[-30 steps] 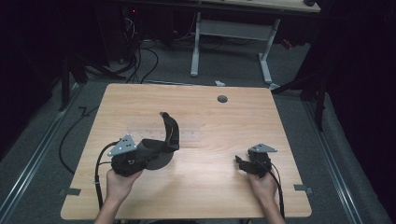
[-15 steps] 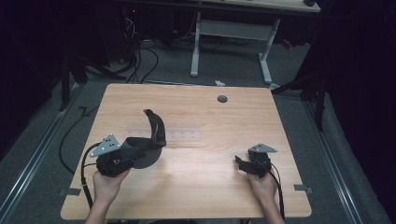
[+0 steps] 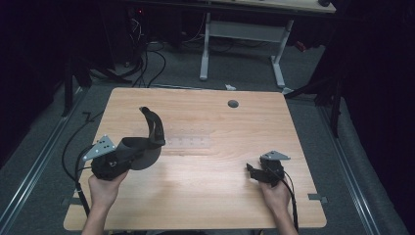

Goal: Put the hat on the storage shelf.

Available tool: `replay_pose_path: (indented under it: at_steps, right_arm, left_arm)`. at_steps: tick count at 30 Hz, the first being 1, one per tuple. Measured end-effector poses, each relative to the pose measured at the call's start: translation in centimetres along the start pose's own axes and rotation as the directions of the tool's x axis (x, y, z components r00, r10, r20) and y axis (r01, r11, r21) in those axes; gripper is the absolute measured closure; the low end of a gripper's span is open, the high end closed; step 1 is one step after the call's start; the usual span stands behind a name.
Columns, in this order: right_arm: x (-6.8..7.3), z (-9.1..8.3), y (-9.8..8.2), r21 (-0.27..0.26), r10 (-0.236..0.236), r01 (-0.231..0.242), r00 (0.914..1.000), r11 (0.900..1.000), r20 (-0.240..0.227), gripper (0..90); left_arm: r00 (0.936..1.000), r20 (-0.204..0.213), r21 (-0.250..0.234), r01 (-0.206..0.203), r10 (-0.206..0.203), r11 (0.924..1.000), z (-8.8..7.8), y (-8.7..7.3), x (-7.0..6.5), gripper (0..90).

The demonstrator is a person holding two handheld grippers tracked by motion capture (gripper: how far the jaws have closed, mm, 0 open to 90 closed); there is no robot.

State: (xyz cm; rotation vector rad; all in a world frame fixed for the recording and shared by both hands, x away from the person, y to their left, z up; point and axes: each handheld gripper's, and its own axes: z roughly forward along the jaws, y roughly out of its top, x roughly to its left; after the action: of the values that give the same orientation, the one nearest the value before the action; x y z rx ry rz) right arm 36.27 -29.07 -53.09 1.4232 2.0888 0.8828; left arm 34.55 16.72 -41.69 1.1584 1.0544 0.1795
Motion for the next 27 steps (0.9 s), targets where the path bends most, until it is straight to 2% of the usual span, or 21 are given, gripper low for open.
replay_pose_path:
  at_steps: [10,16,22,24,27]
  right_arm:
    - [0.1,0.0,0.0,0.001,0.0,0.0,1.0,1.0,0.0,35.2]
    - [0.1,0.0,0.0,0.001,0.0,0.0,1.0,1.0,0.0,35.1]
    - [0.1,0.0,0.0,0.001,0.0,0.0,1.0,1.0,0.0,35.1]
    - [0.1,0.0,-0.1,0.0,-0.001,0.001,1.0,1.0,0.001,35.1]
    - [0.1,0.0,-0.1,0.0,-0.001,0.001,1.0,1.0,0.002,35.1]
  left_arm:
    - [0.9982,-0.055,-0.031,-0.027,0.026,0.9992,0.4,1.5,1.1,85.2]
    - [0.9953,-0.094,-0.054,-0.03,0.024,0.9981,1.0,2.3,2.2,85.2]
    - [0.9867,-0.153,-0.066,-0.066,0.055,0.9956,1.8,2.9,3.5,85.2]
    - [0.9844,-0.169,-0.067,-0.059,0.047,0.996,2.1,3.2,4.1,85.2]
    - [0.9788,-0.195,-0.068,-0.077,0.063,0.9947,2.4,3.5,4.7,85.2]
